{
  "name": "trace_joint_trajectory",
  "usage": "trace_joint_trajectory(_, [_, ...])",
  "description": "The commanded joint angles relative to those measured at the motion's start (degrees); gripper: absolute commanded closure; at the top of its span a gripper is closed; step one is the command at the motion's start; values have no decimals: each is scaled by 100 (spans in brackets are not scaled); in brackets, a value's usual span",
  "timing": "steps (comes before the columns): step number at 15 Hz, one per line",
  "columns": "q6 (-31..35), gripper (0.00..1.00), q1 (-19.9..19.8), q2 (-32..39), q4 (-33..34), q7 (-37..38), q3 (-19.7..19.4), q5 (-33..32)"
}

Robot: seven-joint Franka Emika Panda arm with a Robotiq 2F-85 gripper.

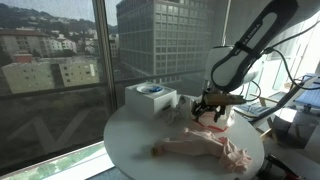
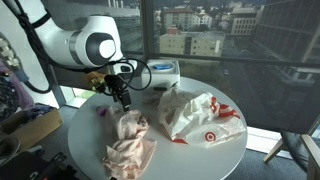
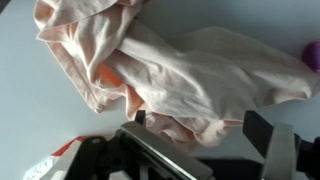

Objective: Cover the radish toy with the pink shirt

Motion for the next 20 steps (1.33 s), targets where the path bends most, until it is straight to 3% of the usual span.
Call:
trace_joint_trajectory(1, [84,0,211,389,362,4,-74,-224])
trace_joint_trajectory(3, [76,0,282,669,533,150,-247,-544])
trace_joint_trajectory(11, [-272,0,366,1881,1317,-223,-643,-200])
trace_joint_trajectory(15, [-384,0,253,2222,1328,-460,-625,289])
trace_joint_trajectory(20, [-485,0,180,2119,1099,-866,-429,1005])
